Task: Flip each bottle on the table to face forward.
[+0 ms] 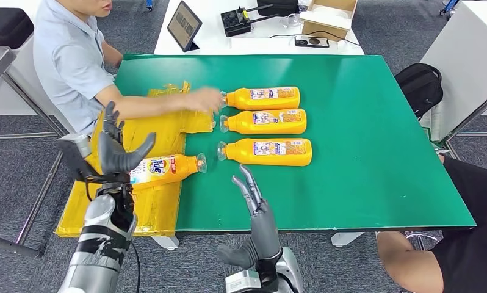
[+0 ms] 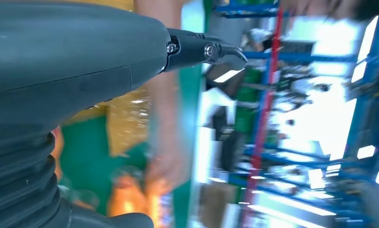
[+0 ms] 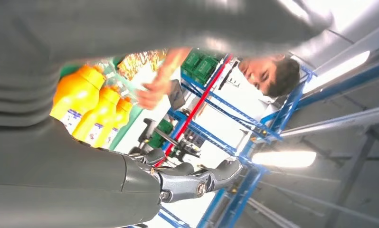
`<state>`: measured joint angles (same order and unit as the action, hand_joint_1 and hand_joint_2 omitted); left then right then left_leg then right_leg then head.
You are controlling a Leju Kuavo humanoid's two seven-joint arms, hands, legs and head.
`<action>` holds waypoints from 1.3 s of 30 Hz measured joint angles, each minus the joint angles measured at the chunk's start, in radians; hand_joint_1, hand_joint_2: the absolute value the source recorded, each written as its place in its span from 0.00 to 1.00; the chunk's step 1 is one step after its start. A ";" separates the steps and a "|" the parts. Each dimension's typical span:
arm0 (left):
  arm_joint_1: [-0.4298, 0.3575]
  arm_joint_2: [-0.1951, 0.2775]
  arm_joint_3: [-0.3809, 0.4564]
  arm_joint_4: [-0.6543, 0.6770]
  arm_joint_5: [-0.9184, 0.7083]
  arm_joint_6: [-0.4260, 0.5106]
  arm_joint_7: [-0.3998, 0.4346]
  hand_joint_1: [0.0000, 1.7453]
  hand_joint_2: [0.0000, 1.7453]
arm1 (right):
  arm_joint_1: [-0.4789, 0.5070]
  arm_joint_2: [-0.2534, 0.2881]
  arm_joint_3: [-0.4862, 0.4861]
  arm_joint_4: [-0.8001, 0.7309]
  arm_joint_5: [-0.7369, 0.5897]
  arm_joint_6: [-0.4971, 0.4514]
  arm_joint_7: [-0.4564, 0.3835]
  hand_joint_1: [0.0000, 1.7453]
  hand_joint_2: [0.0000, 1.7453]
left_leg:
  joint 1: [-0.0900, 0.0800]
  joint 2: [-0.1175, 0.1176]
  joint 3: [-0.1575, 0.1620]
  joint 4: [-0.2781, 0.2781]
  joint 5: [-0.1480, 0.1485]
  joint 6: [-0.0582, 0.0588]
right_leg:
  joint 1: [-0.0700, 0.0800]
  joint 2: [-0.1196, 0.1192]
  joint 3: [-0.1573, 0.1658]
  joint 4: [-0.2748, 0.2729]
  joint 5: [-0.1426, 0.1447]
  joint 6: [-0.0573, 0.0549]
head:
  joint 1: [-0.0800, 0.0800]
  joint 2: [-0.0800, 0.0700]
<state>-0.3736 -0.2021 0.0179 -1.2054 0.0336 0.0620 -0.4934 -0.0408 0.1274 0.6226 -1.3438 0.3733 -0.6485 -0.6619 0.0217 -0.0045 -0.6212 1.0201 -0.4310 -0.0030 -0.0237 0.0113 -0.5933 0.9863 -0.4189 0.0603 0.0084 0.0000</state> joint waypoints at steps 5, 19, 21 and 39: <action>0.127 0.000 0.006 -0.194 0.117 0.048 -0.017 0.00 1.00 | 0.033 -0.028 -0.076 -0.008 0.226 0.065 0.113 0.00 1.00 | 0.000 0.000 0.000 0.000 -0.001 0.000 | 0.000 0.000 0.000 0.000 0.000 0.000 | 0.000 0.000; 0.415 -0.002 0.030 -0.530 0.084 0.068 -0.061 0.00 1.00 | 0.070 -0.143 -0.407 -0.045 0.503 0.229 0.349 0.00 1.00 | 0.000 0.000 0.000 0.000 -0.001 0.000 | 0.000 0.000 0.000 -0.002 -0.001 0.000 | 0.000 0.000; 0.427 -0.004 0.027 -0.545 0.059 0.088 -0.066 0.00 1.00 | 0.068 -0.149 -0.424 -0.044 0.518 0.236 0.372 0.00 1.00 | 0.000 0.000 0.000 0.000 -0.001 0.000 | 0.000 0.000 0.000 -0.001 -0.001 0.000 | 0.000 0.000; 0.422 -0.004 -0.099 -0.552 0.020 0.135 -0.010 0.00 1.00 | -0.184 -0.166 -0.479 0.332 0.585 0.317 0.481 0.00 1.00 | 0.000 0.000 0.000 0.000 0.000 0.001 | 0.000 0.000 0.000 -0.001 0.000 0.001 | 0.000 0.000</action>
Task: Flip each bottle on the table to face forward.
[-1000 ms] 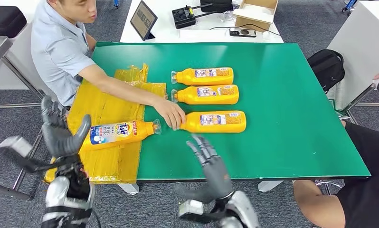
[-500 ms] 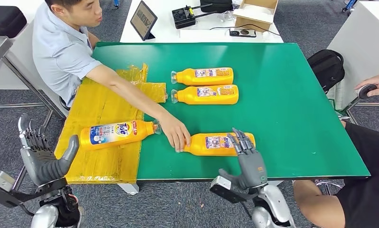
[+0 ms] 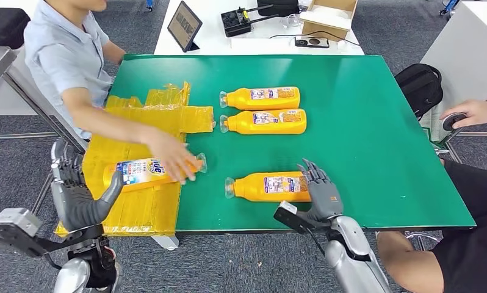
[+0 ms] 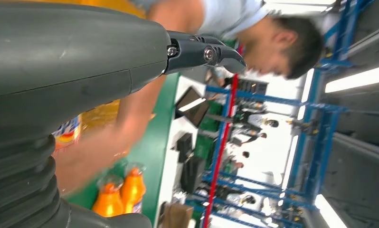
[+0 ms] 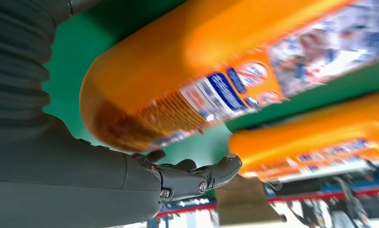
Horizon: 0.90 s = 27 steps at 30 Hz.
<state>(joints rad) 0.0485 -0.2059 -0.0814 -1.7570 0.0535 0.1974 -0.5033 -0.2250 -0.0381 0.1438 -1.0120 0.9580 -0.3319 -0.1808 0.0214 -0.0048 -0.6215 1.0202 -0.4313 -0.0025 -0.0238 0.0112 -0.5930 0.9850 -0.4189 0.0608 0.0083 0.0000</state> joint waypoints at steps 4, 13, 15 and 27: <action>-0.003 0.001 -0.014 0.014 0.004 -0.001 0.016 0.00 1.00 | -0.049 -0.001 0.000 0.078 0.010 0.003 0.015 0.00 1.00 | 0.000 0.000 0.000 0.000 0.000 0.000 | 0.000 0.000 0.000 0.000 0.000 0.000 | 0.000 0.000; -0.005 0.002 -0.023 0.026 0.004 -0.001 0.018 0.00 1.00 | -0.100 -0.002 0.000 0.163 0.019 0.004 0.020 0.00 1.00 | 0.000 0.000 0.000 0.000 0.000 0.000 | 0.000 0.000 0.000 0.000 0.000 0.000 | 0.000 0.000; -0.005 0.002 -0.023 0.027 0.004 -0.001 0.020 0.00 1.00 | -0.106 -0.002 0.000 0.173 0.032 -0.003 0.027 0.00 1.00 | 0.000 0.000 0.001 0.000 0.000 0.000 | 0.000 0.000 0.000 0.000 0.000 0.000 | 0.000 0.000; -0.008 0.005 -0.046 0.032 -0.015 -0.010 0.068 0.00 1.00 | -0.223 0.004 0.030 0.300 0.054 0.147 0.112 0.99 1.00 | 0.000 0.001 0.009 0.000 -0.001 0.000 | 0.000 0.001 0.006 -0.001 0.000 0.000 | 0.000 0.000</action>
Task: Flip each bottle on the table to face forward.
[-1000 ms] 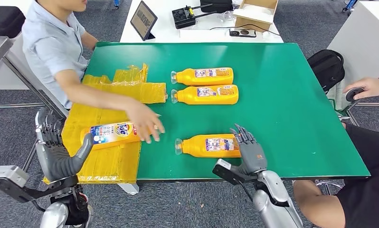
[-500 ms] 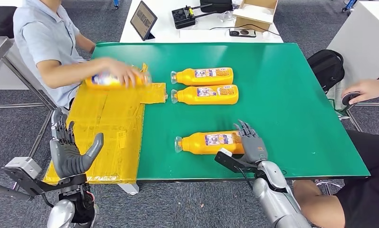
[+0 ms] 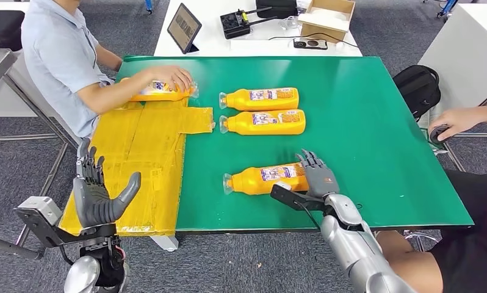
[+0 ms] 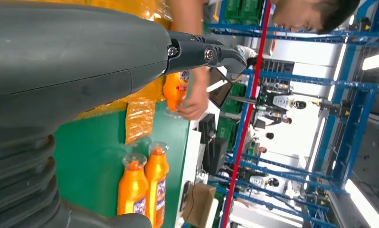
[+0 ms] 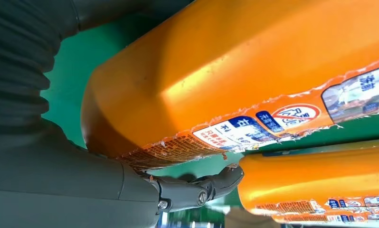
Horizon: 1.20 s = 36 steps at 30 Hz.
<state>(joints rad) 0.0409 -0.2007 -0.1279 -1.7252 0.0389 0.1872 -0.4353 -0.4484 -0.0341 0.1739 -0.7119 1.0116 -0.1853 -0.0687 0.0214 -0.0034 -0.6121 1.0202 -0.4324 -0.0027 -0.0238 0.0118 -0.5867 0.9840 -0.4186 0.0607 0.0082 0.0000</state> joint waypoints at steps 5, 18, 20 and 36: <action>-0.015 0.006 -0.006 0.014 0.009 -0.009 0.005 0.00 1.00 | -0.036 -0.006 -0.005 0.062 -0.094 0.049 -0.059 1.00 1.00 | 0.000 0.000 0.007 0.000 -0.002 0.000 | 0.000 0.001 0.001 -0.001 0.000 0.000 | 0.000 0.000; -0.036 0.022 -0.029 0.054 0.036 -0.015 -0.024 0.00 1.00 | -0.089 -0.010 -0.015 0.172 -0.217 0.145 -0.174 1.00 1.00 | 0.001 0.002 0.019 0.000 -0.006 -0.001 | 0.001 0.003 0.012 -0.001 -0.003 -0.001 | 0.000 0.000; -0.035 0.023 -0.030 0.054 0.035 -0.011 -0.040 0.00 1.00 | -0.076 -0.005 -0.018 0.170 -0.267 0.149 -0.233 1.00 1.00 | 0.001 0.002 0.018 0.000 -0.005 0.000 | 0.001 0.003 0.016 -0.001 -0.002 -0.001 | 0.000 0.000; 0.106 0.028 -0.205 0.114 0.128 -0.169 0.020 0.00 1.00 | 0.289 0.147 -0.077 -0.395 -0.692 0.012 -0.482 1.00 1.00 | 0.000 0.000 -0.004 0.000 -0.004 0.001 | 0.000 0.001 -0.002 0.000 -0.002 -0.001 | 0.000 0.000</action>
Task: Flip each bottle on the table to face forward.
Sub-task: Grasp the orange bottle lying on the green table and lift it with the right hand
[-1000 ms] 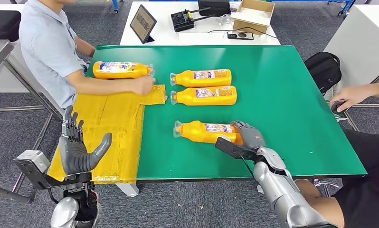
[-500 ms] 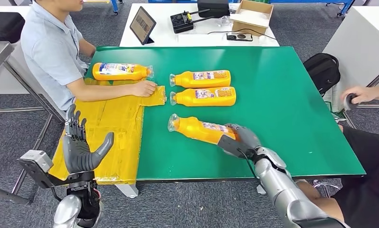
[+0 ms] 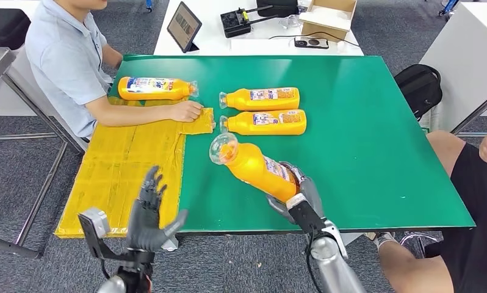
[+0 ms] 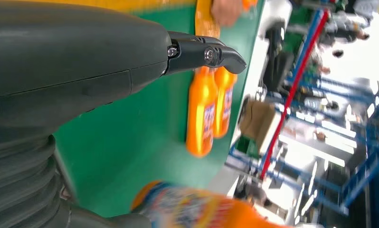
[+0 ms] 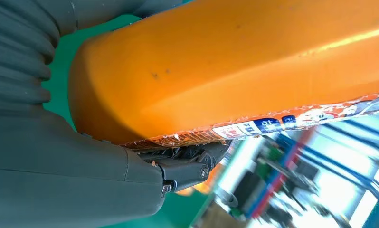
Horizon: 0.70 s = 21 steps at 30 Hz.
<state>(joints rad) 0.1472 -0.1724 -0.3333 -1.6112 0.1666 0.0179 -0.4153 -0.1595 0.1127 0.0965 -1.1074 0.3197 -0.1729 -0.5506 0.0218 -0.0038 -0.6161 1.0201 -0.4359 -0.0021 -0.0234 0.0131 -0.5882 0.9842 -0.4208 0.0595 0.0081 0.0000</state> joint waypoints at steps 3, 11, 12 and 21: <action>0.021 0.008 -0.068 0.002 -0.046 0.014 -0.068 0.00 1.00 | 0.052 0.023 0.020 -0.101 -0.006 -0.002 0.003 1.00 1.00 | 0.000 0.000 -0.002 0.000 0.000 0.000 | 0.000 0.000 -0.003 0.000 0.000 0.000 | 0.000 0.000; 0.011 0.025 -0.155 0.000 -0.118 0.015 -0.090 0.00 1.00 | 0.084 0.048 0.147 -0.127 0.088 0.017 0.036 1.00 1.00 | 0.000 0.000 -0.003 0.000 0.000 0.000 | 0.000 0.000 -0.003 0.000 -0.001 0.001 | 0.000 0.000; 0.006 0.025 -0.159 0.000 -0.126 0.010 -0.089 0.00 1.00 | 0.081 0.053 0.166 -0.114 0.101 0.018 0.042 1.00 1.00 | 0.000 0.000 -0.003 0.000 0.000 0.000 | 0.000 0.000 -0.003 0.000 -0.001 0.001 | 0.000 0.000; -0.040 0.022 -0.176 0.000 -0.130 -0.059 -0.052 0.00 1.00 | 0.027 0.110 0.300 0.050 0.156 -0.025 0.040 1.00 1.00 | 0.000 0.000 -0.003 0.000 0.000 0.000 | 0.000 0.000 -0.003 0.000 -0.001 0.002 | 0.000 0.000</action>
<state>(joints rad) 0.1067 -0.1508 -0.5097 -1.6114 0.0366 -0.0410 -0.4677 -0.1326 0.2232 0.3970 -1.0575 0.4762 -0.1981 -0.5108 0.0220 -0.0038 -0.6190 1.0200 -0.4355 -0.0023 -0.0234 0.0130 -0.5908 0.9846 -0.4220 0.0611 0.0080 0.0000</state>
